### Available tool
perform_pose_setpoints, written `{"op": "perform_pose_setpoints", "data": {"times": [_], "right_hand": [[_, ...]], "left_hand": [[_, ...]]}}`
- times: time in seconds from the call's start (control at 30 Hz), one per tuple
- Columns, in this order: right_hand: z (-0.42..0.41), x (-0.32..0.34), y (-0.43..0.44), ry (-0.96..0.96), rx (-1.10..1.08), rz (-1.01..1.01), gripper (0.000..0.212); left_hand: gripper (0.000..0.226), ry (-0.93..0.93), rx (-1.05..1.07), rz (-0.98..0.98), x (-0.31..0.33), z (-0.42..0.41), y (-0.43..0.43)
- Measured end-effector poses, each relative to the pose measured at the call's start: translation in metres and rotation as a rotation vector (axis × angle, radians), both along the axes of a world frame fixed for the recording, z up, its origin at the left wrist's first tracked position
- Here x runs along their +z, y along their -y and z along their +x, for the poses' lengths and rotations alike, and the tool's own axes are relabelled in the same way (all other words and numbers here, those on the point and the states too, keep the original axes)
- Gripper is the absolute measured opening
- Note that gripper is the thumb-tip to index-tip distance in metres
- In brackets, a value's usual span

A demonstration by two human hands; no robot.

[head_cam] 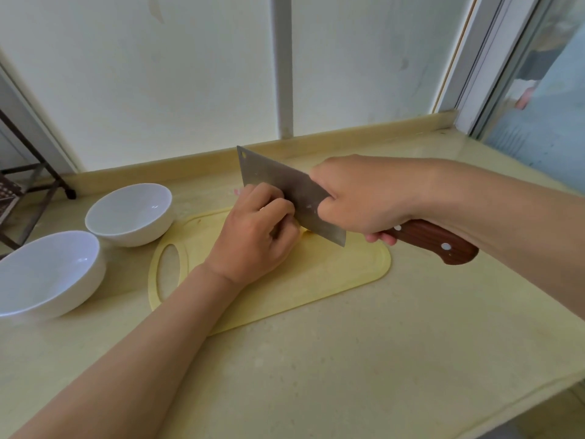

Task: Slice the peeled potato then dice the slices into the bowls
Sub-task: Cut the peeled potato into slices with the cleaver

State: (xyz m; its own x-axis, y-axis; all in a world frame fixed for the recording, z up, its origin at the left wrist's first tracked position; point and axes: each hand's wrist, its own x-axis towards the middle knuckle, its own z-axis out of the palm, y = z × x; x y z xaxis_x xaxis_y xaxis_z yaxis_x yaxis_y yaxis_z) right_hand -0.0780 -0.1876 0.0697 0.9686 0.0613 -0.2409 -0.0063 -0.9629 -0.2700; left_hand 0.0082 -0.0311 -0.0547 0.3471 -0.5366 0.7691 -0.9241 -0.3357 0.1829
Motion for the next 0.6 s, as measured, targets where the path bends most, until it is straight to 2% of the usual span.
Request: {"op": "perform_pose_setpoints", "data": {"times": [0.03, 0.07, 0.33, 0.6], "right_hand": [[0.004, -0.003, -0.002, -0.005, -0.012, -0.009, 0.011], [0.008, -0.007, -0.003, -0.01, -0.021, -0.022, 0.01], [0.02, -0.045, -0.016, -0.041, -0.025, -0.014, 0.016], [0.017, -0.045, -0.008, -0.04, -0.076, 0.067, 0.007]], "left_hand": [[0.008, -0.004, -0.001, -0.004, 0.0, 0.0, 0.0], [0.008, -0.008, -0.004, -0.007, 0.0, 0.0, 0.001], [0.006, -0.038, -0.001, -0.016, -0.001, 0.0, 0.002], [0.015, -0.097, -0.053, 0.004, 0.005, -0.003, -0.008]]}}
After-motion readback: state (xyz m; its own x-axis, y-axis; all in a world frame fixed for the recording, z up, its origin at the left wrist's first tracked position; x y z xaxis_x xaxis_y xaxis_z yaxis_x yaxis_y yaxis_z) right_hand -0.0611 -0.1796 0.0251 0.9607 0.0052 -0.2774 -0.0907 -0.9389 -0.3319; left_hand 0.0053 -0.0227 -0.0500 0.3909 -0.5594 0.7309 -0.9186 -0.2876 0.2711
